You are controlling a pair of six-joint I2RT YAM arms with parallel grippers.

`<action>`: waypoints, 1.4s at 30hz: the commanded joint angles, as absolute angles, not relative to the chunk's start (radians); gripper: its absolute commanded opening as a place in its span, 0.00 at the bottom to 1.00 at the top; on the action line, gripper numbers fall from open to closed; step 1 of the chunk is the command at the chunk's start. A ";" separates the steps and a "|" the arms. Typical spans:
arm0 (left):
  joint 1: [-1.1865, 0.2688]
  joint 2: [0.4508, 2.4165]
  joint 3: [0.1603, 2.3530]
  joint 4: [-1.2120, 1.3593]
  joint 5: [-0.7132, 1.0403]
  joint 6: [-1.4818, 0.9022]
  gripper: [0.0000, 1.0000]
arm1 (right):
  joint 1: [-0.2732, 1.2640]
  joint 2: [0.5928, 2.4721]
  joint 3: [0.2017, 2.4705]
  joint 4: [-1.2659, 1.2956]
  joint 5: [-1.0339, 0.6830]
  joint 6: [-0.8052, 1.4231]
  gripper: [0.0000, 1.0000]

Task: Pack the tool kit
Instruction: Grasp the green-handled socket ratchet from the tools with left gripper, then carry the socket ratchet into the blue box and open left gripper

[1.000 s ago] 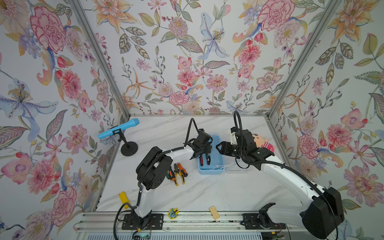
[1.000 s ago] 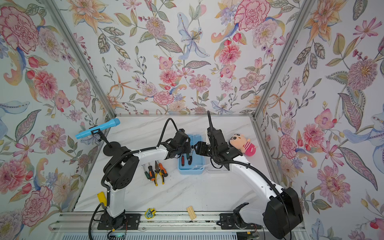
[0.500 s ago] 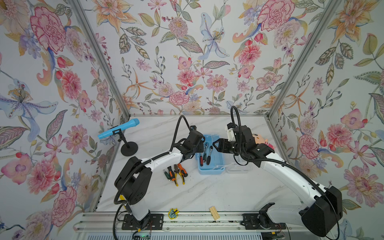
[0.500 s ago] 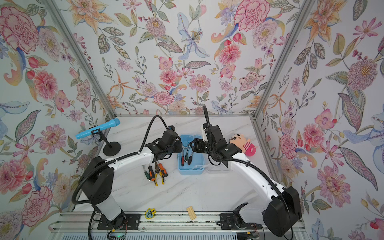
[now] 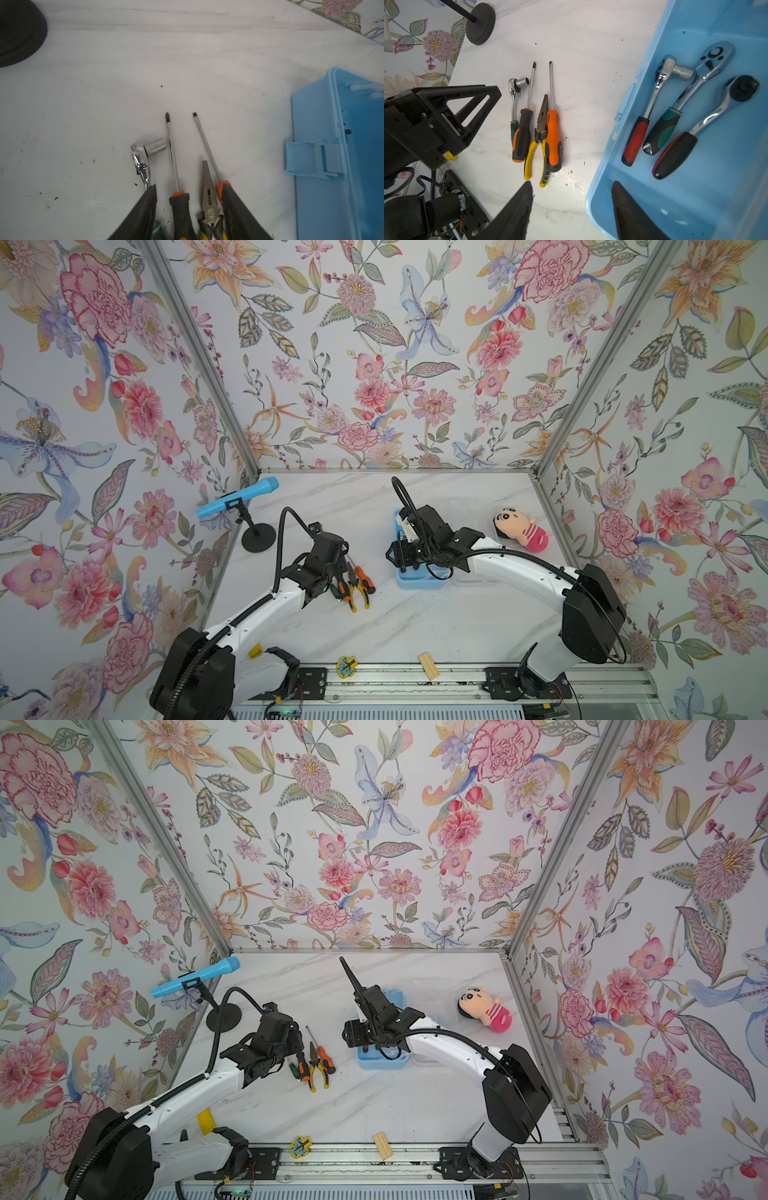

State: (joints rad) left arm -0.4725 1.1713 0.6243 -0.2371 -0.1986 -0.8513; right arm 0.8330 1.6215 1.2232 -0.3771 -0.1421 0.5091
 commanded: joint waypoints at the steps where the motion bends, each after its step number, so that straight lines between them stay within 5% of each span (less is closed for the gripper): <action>1: -0.450 1.158 0.579 -0.246 -0.216 -0.887 0.54 | 0.837 1.630 1.262 -0.360 -0.166 0.506 0.62; 15: -0.401 1.313 0.476 -0.085 -0.170 -0.884 0.44 | 0.825 1.637 1.253 -0.361 -0.167 0.516 0.62; 25: -0.385 1.375 0.476 -0.066 -0.160 -0.872 0.00 | 0.811 1.619 1.232 -0.360 -0.161 0.523 0.62; 35: -0.412 1.160 0.731 -0.282 -0.200 -0.803 0.00 | 0.773 1.575 1.216 -0.345 -0.187 0.534 0.62; 42: -0.618 1.357 1.034 -0.180 -0.117 -0.812 0.00 | 0.674 1.471 1.110 -0.244 -0.190 0.609 0.60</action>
